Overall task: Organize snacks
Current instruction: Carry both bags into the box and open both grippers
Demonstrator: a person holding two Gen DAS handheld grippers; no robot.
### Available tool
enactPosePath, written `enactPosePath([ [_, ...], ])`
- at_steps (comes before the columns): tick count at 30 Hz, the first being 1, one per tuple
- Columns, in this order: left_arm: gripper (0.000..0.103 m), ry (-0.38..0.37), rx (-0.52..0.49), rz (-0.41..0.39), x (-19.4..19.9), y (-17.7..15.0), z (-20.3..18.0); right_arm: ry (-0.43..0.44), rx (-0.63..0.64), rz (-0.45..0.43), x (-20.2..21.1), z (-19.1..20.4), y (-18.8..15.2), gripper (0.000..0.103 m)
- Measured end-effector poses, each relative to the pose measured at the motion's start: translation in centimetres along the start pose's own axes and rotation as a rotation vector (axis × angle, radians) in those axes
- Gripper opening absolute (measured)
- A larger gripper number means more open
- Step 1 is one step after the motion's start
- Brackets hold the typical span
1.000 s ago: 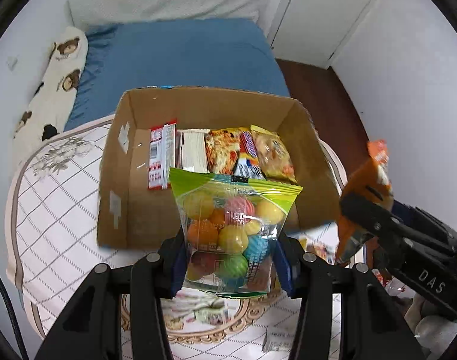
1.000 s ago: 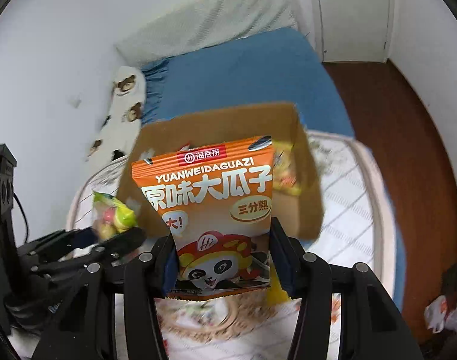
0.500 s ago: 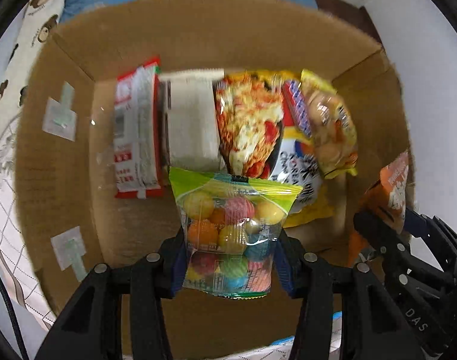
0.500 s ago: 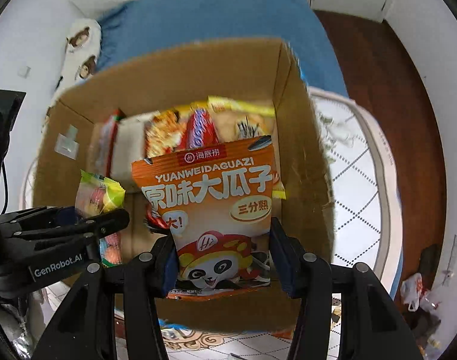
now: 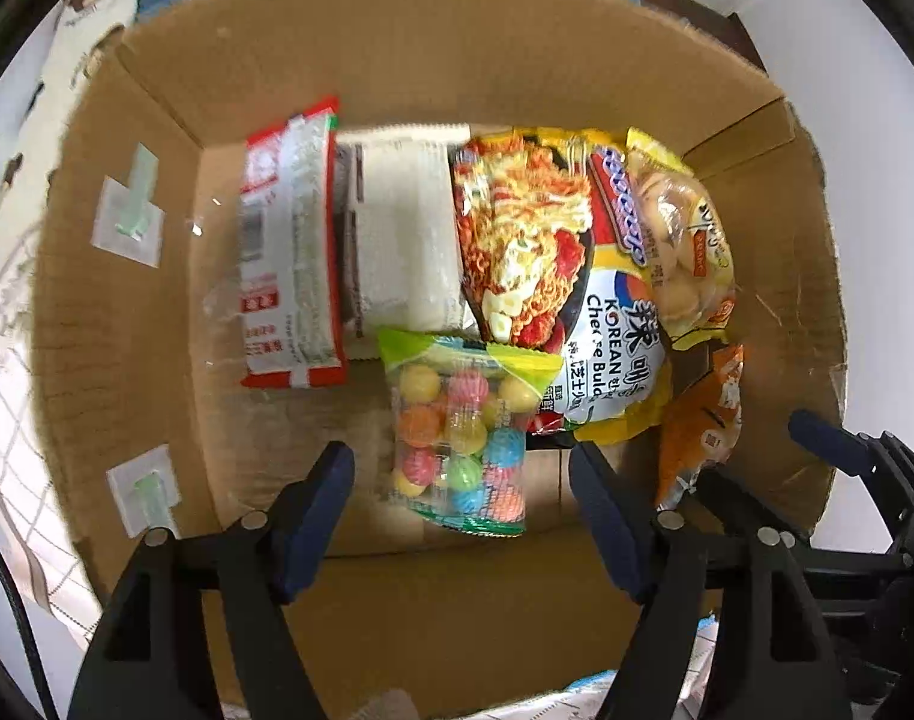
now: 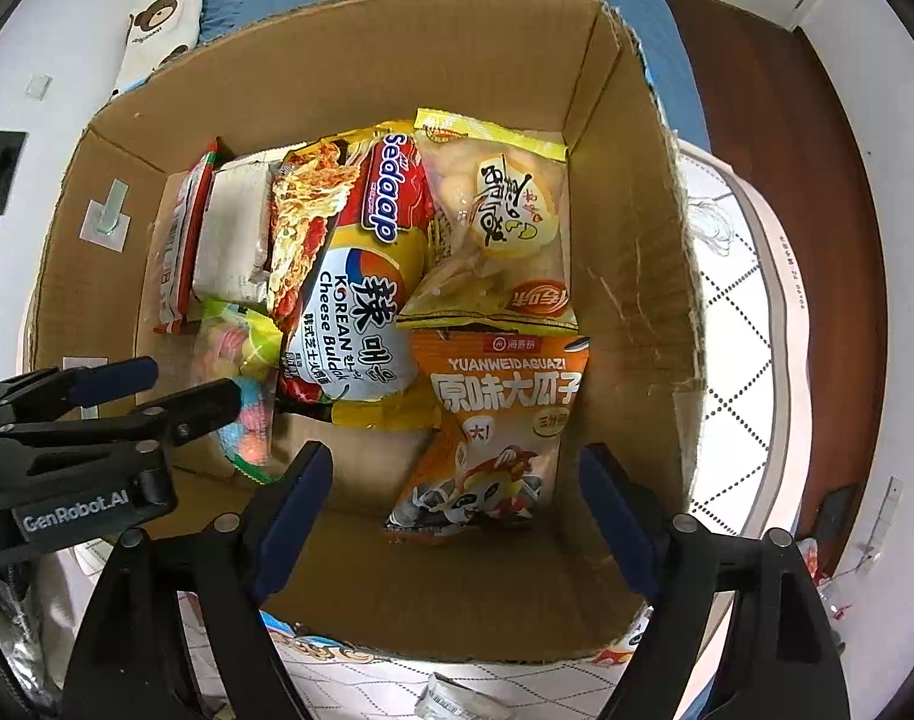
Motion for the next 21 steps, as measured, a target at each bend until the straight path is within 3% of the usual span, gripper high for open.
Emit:
enactPosePath([
  [10, 0.073, 0.096, -0.06, -0.281, 5.8, -5.1, -0.8, -0.023, -0.062, -0.167, 4.1, -1.0, -2.1, 0.087],
  [21, 0.073, 0.137, -0.11, -0.472, 10.1, -9.6, -2.2, -0.019, -0.095, -0.33, 7.8, -0.9, -6.3, 0.087],
])
Point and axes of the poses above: each gripper's, at about its wrist camera, not at the fingertips, and x roughly against the way its jaws point, z to its left, y to its top, the point moved 1 cm from there along -x, roughly the way its jaws point, and after that the axes turned 14 degrees about -y, right-handed, at the moved point
